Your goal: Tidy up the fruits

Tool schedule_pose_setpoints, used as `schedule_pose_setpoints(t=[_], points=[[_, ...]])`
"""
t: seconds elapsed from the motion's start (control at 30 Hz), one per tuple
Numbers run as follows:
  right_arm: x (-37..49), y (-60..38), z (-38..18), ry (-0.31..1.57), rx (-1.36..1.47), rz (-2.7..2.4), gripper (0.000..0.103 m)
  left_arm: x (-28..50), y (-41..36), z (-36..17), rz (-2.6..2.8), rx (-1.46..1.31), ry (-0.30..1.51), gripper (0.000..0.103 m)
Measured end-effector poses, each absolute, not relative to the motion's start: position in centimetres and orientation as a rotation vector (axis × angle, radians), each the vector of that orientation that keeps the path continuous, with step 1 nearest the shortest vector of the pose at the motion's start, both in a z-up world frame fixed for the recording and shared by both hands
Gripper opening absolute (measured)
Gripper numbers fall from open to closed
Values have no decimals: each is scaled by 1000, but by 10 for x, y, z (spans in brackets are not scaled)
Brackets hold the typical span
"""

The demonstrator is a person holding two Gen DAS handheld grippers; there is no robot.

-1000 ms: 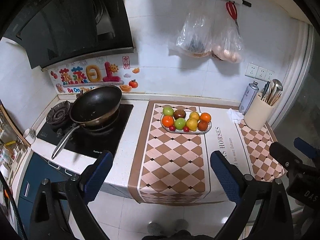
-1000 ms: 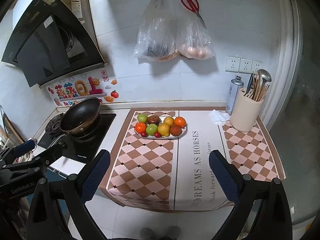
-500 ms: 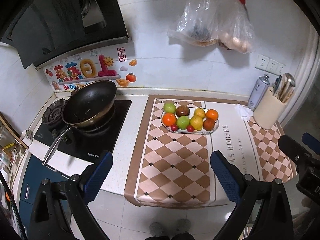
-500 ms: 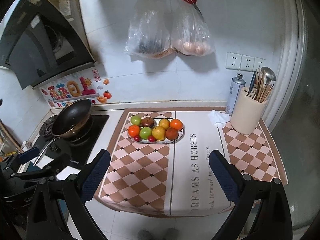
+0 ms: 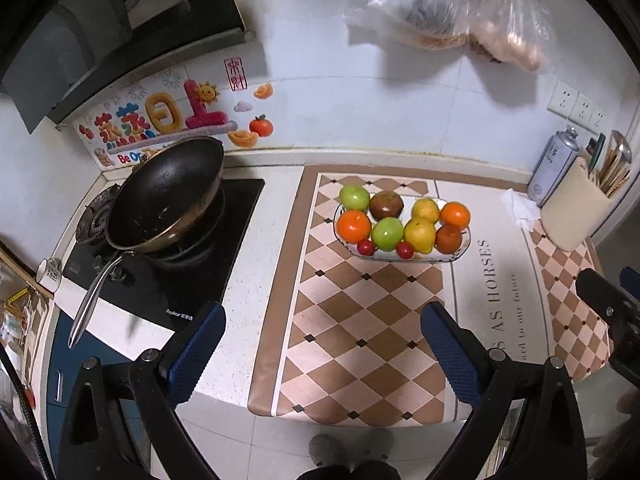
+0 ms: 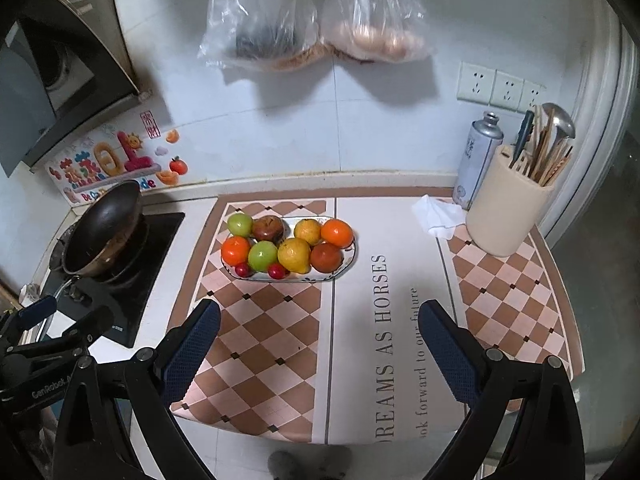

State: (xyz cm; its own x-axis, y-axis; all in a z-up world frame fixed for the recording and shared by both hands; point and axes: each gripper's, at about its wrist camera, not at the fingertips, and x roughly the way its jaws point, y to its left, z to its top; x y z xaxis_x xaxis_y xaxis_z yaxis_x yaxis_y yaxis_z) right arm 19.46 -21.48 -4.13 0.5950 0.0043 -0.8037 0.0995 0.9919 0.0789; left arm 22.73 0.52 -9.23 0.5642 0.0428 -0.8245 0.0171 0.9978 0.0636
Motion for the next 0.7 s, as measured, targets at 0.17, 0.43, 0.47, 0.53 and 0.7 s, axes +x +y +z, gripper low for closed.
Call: schedule_pose_setpoints(t=[0.17,0.43,0.47,0.53,0.7], points=[[205,-214,-55,970,119,-44,101,236,6,-99,17,58,985,100],[204,-212,-58,983,122,-32,101,238,4,-97,3,40,985,100],[205,-212,-58,982,120,-32,101,238,3,-97,2,39,984,100],[204,-212,-57,981,123,-32,101,237,3,-95,0,36,981,100],[204,-213,-52,973,126,-33,101,236,3,-91,8,40,961,100]])
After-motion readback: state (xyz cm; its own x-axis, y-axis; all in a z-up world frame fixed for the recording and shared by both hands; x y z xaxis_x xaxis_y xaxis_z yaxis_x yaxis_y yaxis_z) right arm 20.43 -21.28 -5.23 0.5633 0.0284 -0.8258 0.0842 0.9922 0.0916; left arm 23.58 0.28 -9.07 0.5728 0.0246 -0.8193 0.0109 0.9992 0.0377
